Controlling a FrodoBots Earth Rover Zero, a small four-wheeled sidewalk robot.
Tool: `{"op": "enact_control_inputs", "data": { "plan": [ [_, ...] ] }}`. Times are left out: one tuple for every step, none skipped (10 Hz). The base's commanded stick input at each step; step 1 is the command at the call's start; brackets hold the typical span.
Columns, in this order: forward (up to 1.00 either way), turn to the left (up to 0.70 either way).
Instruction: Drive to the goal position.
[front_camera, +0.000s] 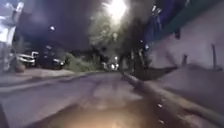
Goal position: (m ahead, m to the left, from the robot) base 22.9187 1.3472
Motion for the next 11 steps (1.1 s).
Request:
{"op": "enact_control_inputs", "data": {
  "plan": [
    [0.70, 0.00],
    [0.70, 0.00],
    [0.70, 0.00],
    [0.70, 0.00],
    [0.70, -0.01],
    [0.70, -0.04],
    [0.70, -0.18],
    [0.70, -0.35],
    [0.70, -0.35],
    [0.70, -0.35],
    [0.70, -0.35]
  ]
}}
